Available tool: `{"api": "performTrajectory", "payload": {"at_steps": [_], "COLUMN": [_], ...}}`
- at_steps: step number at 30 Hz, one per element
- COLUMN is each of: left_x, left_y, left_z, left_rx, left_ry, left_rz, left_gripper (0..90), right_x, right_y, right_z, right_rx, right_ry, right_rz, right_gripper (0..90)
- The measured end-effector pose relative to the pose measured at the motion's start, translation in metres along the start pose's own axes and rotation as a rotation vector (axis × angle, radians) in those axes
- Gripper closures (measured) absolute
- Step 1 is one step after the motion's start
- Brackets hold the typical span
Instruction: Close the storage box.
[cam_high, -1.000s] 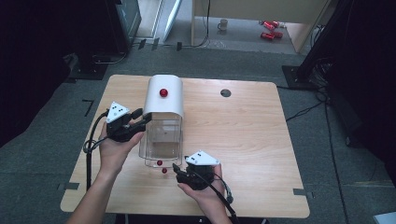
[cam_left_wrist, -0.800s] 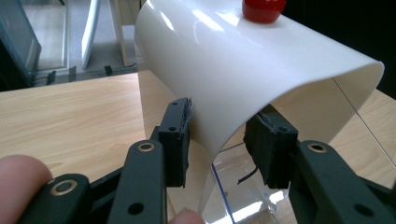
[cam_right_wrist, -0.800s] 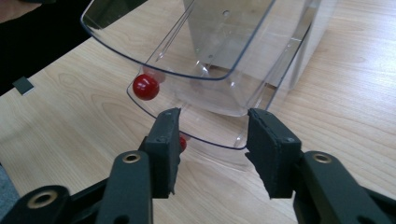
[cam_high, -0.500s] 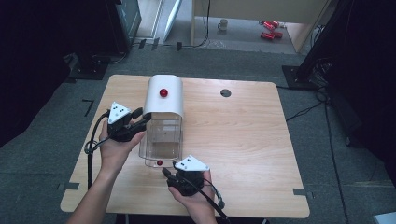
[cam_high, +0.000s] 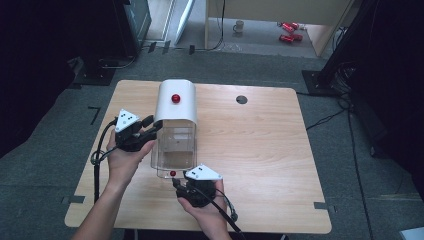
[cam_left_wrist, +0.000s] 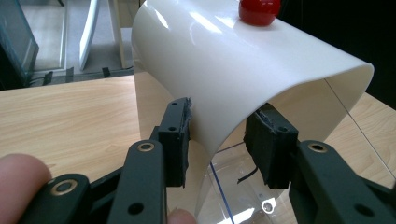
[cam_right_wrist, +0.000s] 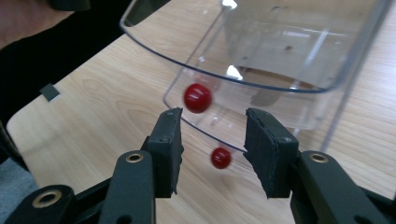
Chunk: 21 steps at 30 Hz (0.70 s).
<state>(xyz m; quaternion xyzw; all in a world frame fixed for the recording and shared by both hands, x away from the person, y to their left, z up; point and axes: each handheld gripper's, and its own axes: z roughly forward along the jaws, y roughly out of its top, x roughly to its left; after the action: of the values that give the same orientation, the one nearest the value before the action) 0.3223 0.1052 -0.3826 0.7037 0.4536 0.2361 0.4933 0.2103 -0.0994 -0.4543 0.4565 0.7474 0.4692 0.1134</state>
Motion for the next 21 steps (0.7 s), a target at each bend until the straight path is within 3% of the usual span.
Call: {"api": "performTrajectory", "payload": {"at_steps": [9, 10, 21], "left_x": [0.001, 0.001, 0.003], "left_y": [-0.001, -0.002, -0.002], "left_z": [0.000, 0.000, 0.000], "left_rx": [-0.007, -0.010, -0.011], "left_ry": [0.003, 0.006, -0.007], "left_rz": [-0.008, -0.006, -0.014], "left_gripper": [64.1, 64.6, 65.2], "right_x": [0.000, -0.002, 0.002], "right_y": [0.002, 0.003, 0.006], "right_z": [0.014, 0.018, 0.018], "right_rx": [0.027, 0.038, 0.017], "right_ry": [0.068, 0.092, 0.135], "right_rz": [0.055, 0.082, 0.104], "right_gripper": [57.0, 56.8, 57.5]}}
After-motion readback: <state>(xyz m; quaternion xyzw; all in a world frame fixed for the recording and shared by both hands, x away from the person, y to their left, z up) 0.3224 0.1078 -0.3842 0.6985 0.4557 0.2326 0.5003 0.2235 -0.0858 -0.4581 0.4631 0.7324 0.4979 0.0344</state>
